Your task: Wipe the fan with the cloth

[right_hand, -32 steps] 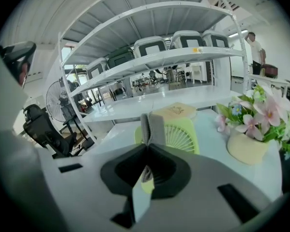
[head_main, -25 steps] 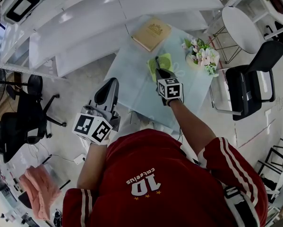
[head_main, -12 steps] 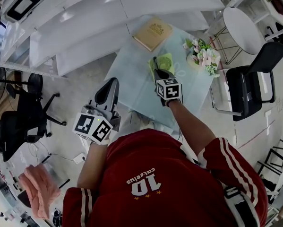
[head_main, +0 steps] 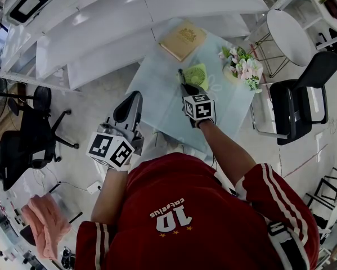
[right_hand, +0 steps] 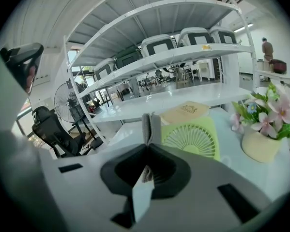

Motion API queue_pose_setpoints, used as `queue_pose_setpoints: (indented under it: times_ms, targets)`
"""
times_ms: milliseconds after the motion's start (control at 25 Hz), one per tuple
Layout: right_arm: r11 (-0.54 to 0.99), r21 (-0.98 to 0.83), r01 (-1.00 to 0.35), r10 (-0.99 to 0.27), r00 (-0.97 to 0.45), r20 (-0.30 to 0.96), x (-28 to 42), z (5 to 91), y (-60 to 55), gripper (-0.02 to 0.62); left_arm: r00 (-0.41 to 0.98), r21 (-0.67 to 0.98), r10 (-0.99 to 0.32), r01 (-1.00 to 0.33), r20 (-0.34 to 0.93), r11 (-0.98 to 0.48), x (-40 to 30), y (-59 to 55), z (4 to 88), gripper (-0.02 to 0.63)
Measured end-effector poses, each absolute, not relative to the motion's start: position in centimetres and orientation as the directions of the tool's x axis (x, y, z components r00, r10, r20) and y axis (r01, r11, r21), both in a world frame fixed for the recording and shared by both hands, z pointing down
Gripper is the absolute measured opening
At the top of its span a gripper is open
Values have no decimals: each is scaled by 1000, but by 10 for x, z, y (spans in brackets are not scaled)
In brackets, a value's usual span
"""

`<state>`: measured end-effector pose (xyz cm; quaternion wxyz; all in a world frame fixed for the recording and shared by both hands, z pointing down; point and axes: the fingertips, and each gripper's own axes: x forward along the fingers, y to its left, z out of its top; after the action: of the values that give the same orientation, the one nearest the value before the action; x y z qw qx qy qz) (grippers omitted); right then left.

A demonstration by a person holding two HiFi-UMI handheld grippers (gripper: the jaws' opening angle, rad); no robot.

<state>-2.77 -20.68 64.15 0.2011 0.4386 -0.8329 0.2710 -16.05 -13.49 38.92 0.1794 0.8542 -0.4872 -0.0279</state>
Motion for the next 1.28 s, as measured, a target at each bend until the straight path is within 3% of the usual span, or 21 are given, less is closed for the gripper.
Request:
queue_pose_setpoints:
  times_ms: [1280]
  targets:
    - [403, -261, -877, -688, -479, 545, 38, 622, -218, 15, 568, 333, -815, -795, 114, -507, -119, -146, 385, 3]
